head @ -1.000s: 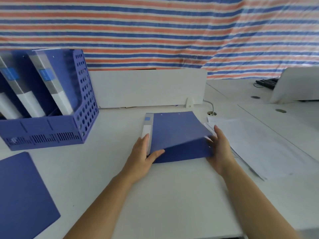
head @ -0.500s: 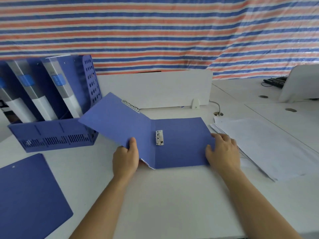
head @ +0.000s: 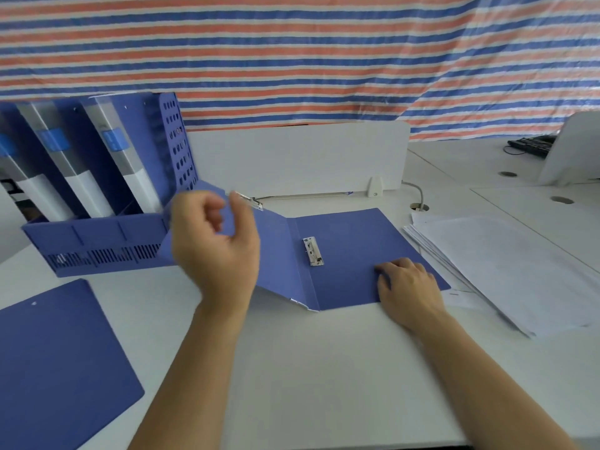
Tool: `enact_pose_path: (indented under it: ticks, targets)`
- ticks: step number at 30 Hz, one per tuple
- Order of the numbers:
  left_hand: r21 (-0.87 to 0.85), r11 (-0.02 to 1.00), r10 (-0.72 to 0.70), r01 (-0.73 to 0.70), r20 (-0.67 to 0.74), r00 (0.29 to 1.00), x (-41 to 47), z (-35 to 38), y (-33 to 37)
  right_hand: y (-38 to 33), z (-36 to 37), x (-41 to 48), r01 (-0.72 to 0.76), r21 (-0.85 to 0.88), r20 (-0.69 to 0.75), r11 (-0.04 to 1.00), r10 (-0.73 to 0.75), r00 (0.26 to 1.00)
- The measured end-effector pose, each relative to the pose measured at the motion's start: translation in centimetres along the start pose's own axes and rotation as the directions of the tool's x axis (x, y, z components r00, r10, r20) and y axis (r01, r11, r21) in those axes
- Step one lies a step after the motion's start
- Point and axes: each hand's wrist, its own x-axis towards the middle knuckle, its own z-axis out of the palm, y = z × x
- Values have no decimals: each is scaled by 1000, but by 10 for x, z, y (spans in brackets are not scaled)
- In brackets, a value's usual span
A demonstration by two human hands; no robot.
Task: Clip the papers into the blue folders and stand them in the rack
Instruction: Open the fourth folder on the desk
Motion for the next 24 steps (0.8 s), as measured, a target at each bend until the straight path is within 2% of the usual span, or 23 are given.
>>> enact_pose_path:
  ticks: [2,3,4,6,8,9,10,11,12,16,20,24]
  targets:
    - [-21,1000,21,-17,221,975,-4,22,1,0,0,-1,2,3,-1,1000,-2,1000]
    - [12,1000,1,-7,378,926,-9,34,-3,0,0,-1,3,0,0,1000,-3,1000]
    - [65,998,-26,-11,538,842,-18,44,-11,-1,0,-2,6,-8,2,1000,-5,1000]
    - [171,982,-91,-80,798,596,-39,59,-32,-2,-2,-4,12,-28,2,1000,-12,1000]
    - [231,961,-169,-149,924,343,-56,62,-51,-3,-5,-6,13,-54,-5,998,-13,1000]
    - [255,955,-212,-152,944,252,-63,60,-59,-4,-6,-6,12,-72,-3,997,-12,1000]
    - [285,949,-257,-138,948,188,-67,57,-65,-4,-7,-5,11,-91,0,996,-11,1000]
    - [309,942,-288,-131,945,158,-71,54,-71,-5,-8,-4,11,-106,2,994,-11,1000]
    - [314,939,-292,-141,944,156,-75,50,-76,-6,-9,-1,11,-110,1,994,-11,1000]
    - [226,955,-182,-194,959,219,-84,36,-80,-15,-6,20,45,8,39,999,-45,998]
    - [204,950,-149,-236,962,230,-90,31,-76,-22,10,33,133,36,66,990,-135,989]
    - [164,914,-80,-372,970,231,-92,34,-78,-18,18,35,135,35,56,990,-137,989]
